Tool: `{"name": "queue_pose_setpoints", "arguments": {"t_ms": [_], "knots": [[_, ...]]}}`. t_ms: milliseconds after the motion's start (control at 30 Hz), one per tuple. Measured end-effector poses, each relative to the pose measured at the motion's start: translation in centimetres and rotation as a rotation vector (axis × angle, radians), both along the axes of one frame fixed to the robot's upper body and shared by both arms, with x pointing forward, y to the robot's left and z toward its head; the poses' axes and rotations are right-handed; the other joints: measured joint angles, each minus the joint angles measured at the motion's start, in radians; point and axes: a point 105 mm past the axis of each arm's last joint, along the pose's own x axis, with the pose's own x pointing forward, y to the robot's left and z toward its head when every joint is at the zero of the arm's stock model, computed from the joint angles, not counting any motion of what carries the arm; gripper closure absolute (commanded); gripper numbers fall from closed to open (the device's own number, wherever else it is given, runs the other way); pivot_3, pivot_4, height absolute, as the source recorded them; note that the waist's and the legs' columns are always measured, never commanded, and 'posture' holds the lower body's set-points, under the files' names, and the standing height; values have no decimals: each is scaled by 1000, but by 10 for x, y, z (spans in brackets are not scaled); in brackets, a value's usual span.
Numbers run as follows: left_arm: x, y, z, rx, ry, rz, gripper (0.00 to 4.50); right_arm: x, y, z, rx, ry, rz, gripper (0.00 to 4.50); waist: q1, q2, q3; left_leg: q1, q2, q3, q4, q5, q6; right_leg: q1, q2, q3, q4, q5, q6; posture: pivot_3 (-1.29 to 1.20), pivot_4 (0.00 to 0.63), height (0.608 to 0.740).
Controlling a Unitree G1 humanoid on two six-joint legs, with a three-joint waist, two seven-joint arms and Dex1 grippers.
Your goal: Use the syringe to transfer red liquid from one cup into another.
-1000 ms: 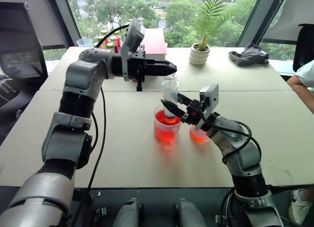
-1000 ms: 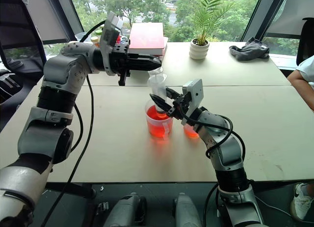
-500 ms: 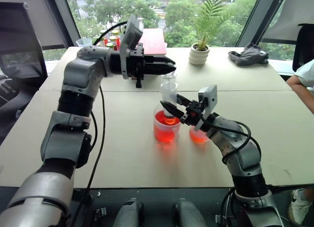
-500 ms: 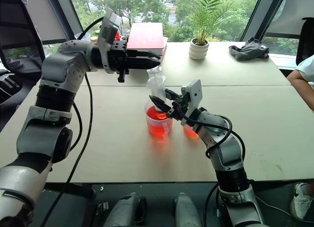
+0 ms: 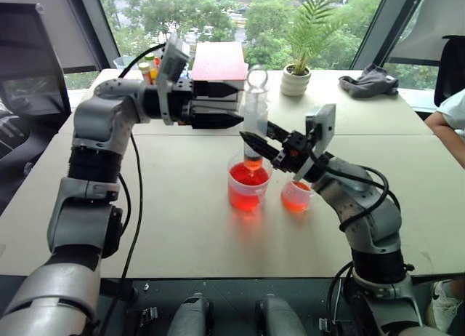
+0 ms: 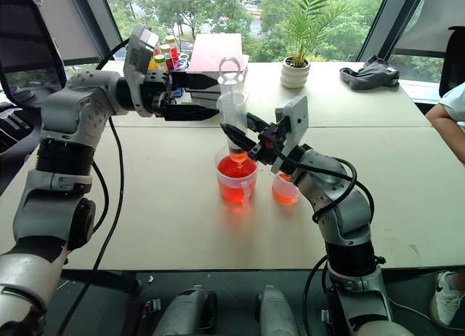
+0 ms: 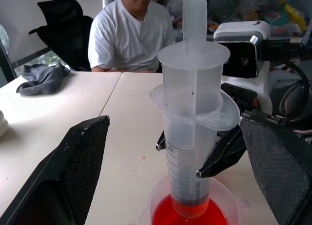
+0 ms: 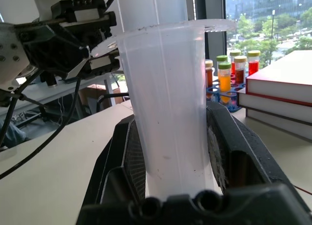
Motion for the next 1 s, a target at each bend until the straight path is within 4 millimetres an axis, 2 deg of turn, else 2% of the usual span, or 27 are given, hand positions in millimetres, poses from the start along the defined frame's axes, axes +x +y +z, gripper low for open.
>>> {"name": "queue_pose_setpoints", "arguments": {"t_ms": [133,233,300,400,467,633,800,1000], "knots": [[-2,-4,-4,-7,5,-6,150,-4,-31,33,41,-69,-107,3121,7,0,0,0,-1,0,0,0,0,1,-1,-1,-1,0,0,0,150,740],[-2,-10,-7,-15,15,-24,150,-10,-59,42,41,-95,-212,3121,10,0,0,-1,-1,-1,1,0,1,1,-1,-1,-1,0,0,0,150,740],[-3,-16,-7,-24,23,-47,150,-17,-74,34,27,-76,-273,3121,14,0,0,-1,-1,0,0,-1,1,1,-1,-1,-2,0,0,0,150,740],[-3,-23,-8,-35,38,-71,150,-20,-85,17,16,-20,-320,3121,14,0,0,-1,-1,0,1,-1,1,0,-1,-1,-1,0,0,0,150,740],[-2,-30,-5,-49,40,-92,150,-22,-89,3,10,17,-340,3121,15,0,0,-1,-1,0,2,-1,1,0,0,-1,-1,0,0,0,150,740],[-2,-65,13,-104,33,-160,150,-23,-90,-26,4,66,-369,3121,21,0,0,-2,-1,0,3,-1,2,1,0,0,-2,0,0,0,150,740],[-1,-95,22,-131,38,-192,150,-24,-89,-32,-15,53,-383,3121,19,0,0,-2,-1,0,3,-1,2,1,1,0,-2,0,0,0,150,740],[3,-110,9,-120,65,-203,150,-25,-90,-36,-22,55,-397,3121,16,0,0,-2,0,0,3,-1,2,1,2,0,-2,0,0,0,150,740]]}}
